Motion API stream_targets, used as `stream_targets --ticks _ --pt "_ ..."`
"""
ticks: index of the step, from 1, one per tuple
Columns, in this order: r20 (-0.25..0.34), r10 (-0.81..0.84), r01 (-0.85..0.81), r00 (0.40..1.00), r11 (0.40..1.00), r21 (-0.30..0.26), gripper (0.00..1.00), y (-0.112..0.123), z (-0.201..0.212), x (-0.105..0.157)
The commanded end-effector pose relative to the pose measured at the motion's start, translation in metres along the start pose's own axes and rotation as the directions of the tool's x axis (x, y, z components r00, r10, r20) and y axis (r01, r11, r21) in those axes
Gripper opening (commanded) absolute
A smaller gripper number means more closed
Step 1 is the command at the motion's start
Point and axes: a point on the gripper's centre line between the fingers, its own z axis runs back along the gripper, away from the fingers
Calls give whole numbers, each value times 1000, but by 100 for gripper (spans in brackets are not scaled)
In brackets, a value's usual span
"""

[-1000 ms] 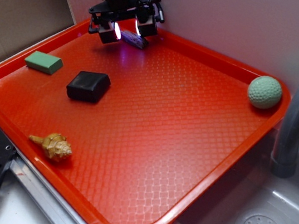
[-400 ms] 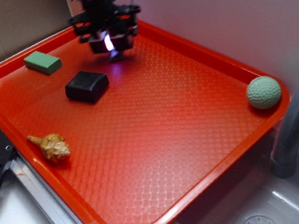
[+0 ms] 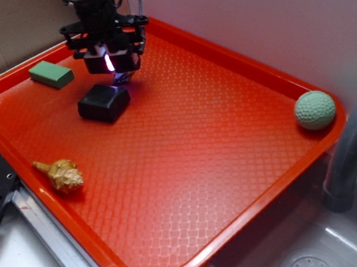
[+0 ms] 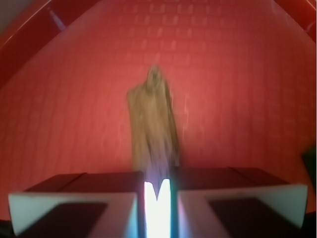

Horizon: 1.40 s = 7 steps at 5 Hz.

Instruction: Grab the wood chip.

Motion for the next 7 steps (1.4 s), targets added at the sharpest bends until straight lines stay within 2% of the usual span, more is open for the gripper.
stream_targets --ticks 1,2,3,4,5,7 --pt "65 -22 27 998 997 -76 0 8 45 6" --pt "87 5 2 996 997 -79 0 9 52 18" --pt "70 20 -15 997 997 -70 100 9 50 28" --pt "63 34 -29 997 997 -70 100 8 48 42" --pt "85 32 -29 996 999 -31 100 4 36 53" --pt "94 9 -11 996 1000 20 100 5 13 56"
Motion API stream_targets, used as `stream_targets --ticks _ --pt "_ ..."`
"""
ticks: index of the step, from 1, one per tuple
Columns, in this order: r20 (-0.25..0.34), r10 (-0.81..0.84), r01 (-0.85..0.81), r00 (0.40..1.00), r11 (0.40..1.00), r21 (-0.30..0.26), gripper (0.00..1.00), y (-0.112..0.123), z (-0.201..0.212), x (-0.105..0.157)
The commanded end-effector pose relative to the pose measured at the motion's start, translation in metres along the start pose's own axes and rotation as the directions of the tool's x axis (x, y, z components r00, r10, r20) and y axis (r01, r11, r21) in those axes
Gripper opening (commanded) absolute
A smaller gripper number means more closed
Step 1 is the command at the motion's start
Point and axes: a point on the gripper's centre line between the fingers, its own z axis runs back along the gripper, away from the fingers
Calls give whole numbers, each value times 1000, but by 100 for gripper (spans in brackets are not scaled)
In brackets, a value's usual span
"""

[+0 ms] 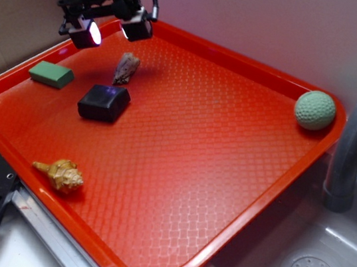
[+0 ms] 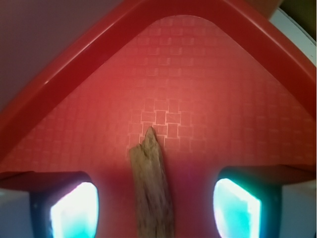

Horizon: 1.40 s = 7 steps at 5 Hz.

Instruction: Grab the wood chip.

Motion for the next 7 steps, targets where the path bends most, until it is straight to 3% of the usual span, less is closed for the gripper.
stream_targets --ticks 1,2,3,7 --pt "46 -42 42 998 999 8 100 8 0 13" --pt "20 -67 66 998 997 36 100 15 -9 2" --pt "-22 -84 84 996 996 22 100 23 -6 -9" --pt "-31 -86 87 996 995 45 100 17 -17 -9"
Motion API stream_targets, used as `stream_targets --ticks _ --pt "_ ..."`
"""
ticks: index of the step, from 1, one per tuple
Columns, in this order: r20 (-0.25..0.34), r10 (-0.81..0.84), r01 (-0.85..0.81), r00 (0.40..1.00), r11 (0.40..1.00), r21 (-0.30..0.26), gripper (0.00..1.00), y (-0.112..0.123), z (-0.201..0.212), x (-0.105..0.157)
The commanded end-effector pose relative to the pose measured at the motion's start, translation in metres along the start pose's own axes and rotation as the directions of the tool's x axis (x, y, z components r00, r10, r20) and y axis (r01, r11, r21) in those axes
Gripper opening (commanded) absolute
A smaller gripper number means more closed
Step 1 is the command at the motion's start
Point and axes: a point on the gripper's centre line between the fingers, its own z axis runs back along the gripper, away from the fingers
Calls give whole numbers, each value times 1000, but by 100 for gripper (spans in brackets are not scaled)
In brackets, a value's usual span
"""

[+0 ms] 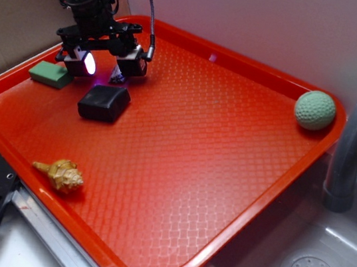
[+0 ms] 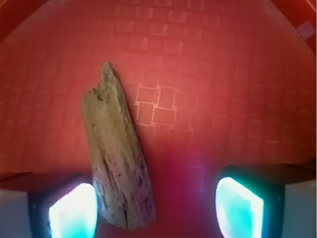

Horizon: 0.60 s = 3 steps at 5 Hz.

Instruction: Grab the wood chip.

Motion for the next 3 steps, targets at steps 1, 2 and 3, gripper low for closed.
stream_targets --ticks 1,2,3 --pt "59 -62 62 996 998 -6 100 -15 4 11" --pt "54 -81 82 995 996 -34 100 -27 5 14" --pt "47 -82 84 996 996 -41 100 -32 4 17"
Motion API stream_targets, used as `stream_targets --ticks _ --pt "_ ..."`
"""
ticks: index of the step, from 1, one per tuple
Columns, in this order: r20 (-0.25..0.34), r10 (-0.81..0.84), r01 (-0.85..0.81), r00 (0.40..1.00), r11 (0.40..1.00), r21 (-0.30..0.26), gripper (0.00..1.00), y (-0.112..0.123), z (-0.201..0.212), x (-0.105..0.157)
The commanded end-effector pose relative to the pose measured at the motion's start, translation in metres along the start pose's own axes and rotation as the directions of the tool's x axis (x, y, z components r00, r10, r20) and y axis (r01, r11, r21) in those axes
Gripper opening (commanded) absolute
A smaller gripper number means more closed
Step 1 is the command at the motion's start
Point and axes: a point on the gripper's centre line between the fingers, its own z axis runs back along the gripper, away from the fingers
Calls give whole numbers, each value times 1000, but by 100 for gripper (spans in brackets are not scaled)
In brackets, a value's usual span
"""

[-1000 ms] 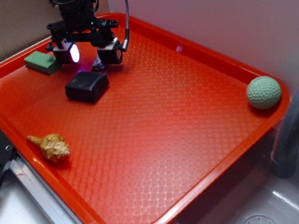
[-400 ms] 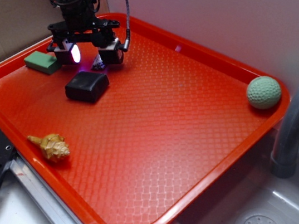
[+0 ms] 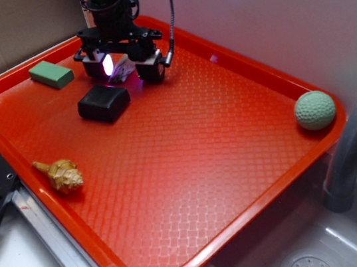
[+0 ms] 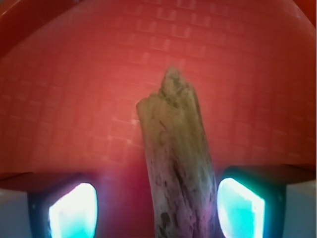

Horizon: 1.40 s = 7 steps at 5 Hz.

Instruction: Grab the wood chip.

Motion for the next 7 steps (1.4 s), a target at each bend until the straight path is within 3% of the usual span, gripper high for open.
stream_targets --ticks 1,2,7 --pt "19 -11 11 1000 1000 -22 90 -1 8 17" --pt "12 2 -2 1000 1000 -20 0 0 6 17" --pt "-12 11 -11 1000 1000 -26 0 5 13 16"
